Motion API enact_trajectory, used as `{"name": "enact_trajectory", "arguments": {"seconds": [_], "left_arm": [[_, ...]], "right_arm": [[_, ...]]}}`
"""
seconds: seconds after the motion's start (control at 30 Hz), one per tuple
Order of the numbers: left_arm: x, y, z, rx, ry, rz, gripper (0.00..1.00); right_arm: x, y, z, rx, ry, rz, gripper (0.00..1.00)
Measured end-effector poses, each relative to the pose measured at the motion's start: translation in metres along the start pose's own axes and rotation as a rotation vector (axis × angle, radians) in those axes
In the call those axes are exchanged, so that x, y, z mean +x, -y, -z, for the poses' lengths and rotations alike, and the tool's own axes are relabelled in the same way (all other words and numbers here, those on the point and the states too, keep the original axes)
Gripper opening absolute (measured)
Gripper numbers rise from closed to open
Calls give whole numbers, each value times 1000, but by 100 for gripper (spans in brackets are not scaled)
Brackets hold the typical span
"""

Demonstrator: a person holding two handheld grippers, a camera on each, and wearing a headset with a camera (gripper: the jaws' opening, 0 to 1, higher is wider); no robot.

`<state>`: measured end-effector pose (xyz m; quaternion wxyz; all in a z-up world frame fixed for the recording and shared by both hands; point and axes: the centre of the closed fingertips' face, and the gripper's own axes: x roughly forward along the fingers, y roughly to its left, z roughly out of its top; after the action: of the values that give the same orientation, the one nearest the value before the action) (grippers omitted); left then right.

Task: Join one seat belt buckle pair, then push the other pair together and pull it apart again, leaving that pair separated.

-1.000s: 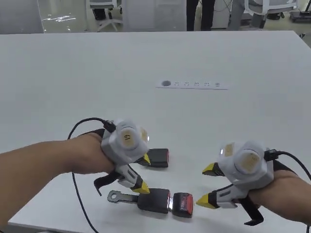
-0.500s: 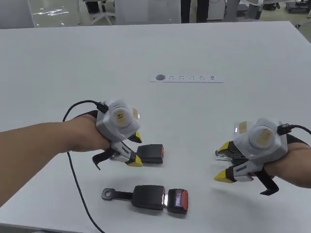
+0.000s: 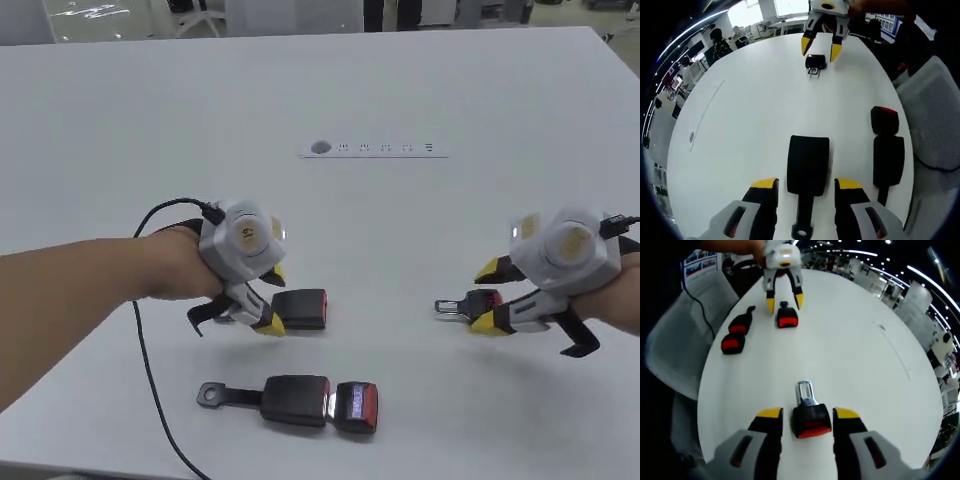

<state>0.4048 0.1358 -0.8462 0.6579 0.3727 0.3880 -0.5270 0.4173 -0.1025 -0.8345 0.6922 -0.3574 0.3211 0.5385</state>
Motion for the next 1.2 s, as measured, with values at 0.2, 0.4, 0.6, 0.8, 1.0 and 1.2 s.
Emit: {"name": "enact_trajectory", "arguments": {"seconds": [0.2,0.4,0.6,0.8,1.0,1.2], "left_arm": [[9,-2,2,27,-25,18,45],[11,-2,0,68,-47,37,38],[12,2,-1,99,-52,81,34],[13,7,-4,118,-69,96,33],[12,11,-5,108,-73,99,33],[12,11,-4,86,-77,100,32]], "right_arm": [[5,-2,6,-1,-22,-42,37],[13,-2,13,-10,-66,-84,38],[12,-5,14,-40,-99,-130,34],[12,-6,16,-50,-108,-144,34],[12,-8,17,-51,-109,-140,34],[15,-11,11,-56,-119,-126,34]]}}
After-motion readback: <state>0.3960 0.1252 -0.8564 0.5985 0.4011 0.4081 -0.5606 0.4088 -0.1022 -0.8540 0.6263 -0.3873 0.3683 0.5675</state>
